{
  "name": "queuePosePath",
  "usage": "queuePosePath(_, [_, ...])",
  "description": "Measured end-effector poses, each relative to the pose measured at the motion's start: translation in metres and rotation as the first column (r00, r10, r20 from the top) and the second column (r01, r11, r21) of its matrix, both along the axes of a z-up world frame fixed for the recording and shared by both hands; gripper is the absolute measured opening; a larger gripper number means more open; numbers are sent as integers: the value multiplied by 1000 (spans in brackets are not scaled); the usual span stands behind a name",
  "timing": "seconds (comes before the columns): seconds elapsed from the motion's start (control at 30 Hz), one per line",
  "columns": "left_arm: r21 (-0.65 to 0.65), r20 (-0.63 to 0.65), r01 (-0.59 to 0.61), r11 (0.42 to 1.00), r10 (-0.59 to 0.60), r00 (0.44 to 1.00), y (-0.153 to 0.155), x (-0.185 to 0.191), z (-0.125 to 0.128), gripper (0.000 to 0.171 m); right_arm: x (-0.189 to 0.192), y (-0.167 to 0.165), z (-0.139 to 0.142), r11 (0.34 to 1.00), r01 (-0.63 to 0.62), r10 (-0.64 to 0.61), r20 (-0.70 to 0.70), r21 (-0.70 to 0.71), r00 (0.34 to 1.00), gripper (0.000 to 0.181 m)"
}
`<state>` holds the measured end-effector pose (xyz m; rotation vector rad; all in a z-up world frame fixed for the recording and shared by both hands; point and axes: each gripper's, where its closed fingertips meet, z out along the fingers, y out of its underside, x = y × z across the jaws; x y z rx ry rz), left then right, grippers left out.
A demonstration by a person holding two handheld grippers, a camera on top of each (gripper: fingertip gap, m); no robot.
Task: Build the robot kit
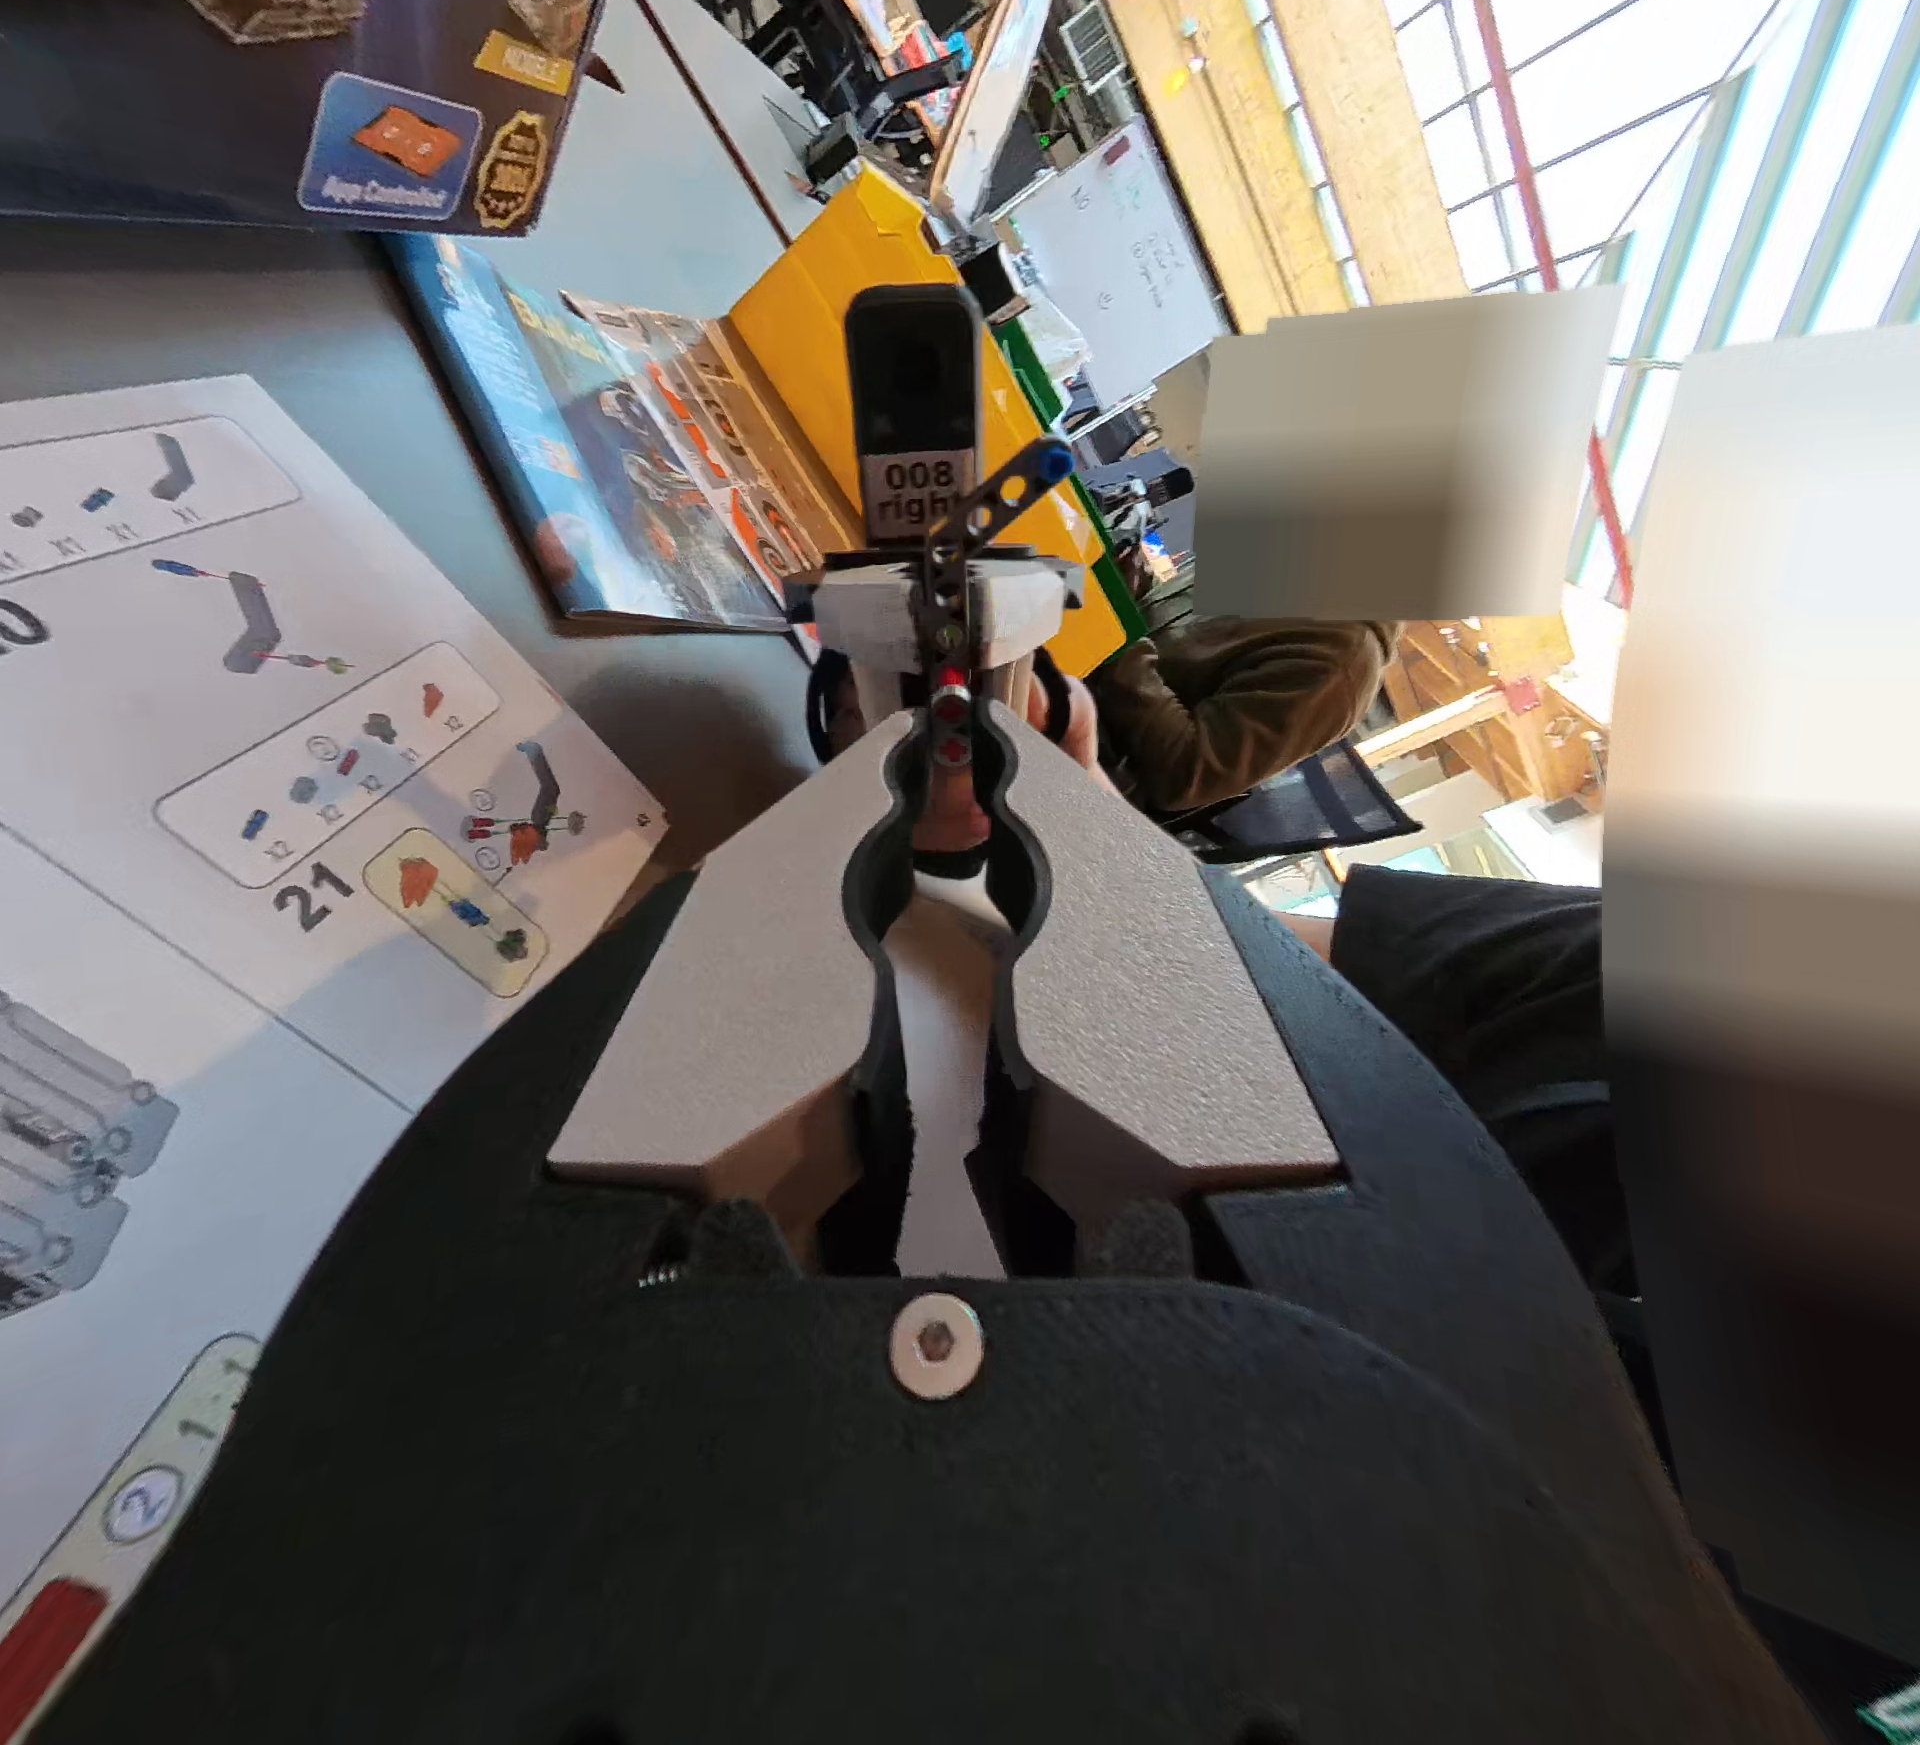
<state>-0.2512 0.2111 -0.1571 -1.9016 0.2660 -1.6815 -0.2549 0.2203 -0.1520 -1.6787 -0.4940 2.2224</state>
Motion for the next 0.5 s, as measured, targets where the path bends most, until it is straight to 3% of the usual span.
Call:
queuePosePath(0.17, [-8, -16, 20, 1000, -20, 1000, -2, 0, -4, 4, 0, -2, -6, 1000, -30, 30, 29, -5, 999, 7])
queuePosePath(0.5, [25, -116, -8, 1000, 11, 993, 1, -1, -12, 5, -3, 1, -12, 993, 41, -56, 132, 113, 990, 7])
